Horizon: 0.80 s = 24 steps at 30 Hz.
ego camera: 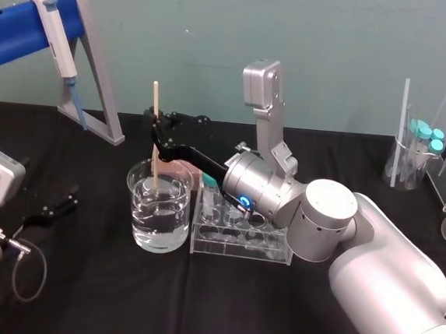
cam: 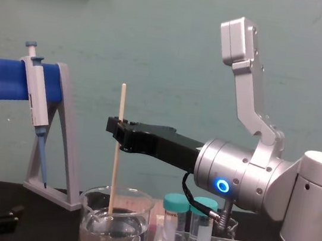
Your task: Hold the thermometer with one hand and immerse one end into the beaker, then reinsert it into the test tube rack.
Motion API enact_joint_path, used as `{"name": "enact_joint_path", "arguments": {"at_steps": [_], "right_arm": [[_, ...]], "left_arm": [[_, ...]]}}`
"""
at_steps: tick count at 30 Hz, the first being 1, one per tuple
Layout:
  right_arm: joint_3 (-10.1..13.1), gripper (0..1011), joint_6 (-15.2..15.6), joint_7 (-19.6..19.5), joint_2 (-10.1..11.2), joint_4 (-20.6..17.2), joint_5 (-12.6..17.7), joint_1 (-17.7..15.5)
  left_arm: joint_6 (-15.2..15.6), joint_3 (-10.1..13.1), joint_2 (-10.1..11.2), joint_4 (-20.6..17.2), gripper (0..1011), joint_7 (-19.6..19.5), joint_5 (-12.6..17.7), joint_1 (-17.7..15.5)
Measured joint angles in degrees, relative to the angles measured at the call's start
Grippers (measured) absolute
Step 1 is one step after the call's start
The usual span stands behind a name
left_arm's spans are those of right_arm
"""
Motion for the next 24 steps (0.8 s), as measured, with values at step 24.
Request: {"name": "enact_joint_path", "arguments": {"at_steps": [24], "right_arm": [[0.9, 47, 1.5, -0.3, 1.5, -3.7, -1.2, -3.0]], "left_arm": [[0.0, 0.0, 0.0, 0.0, 1004, 0.0, 0.0, 0.0]]}}
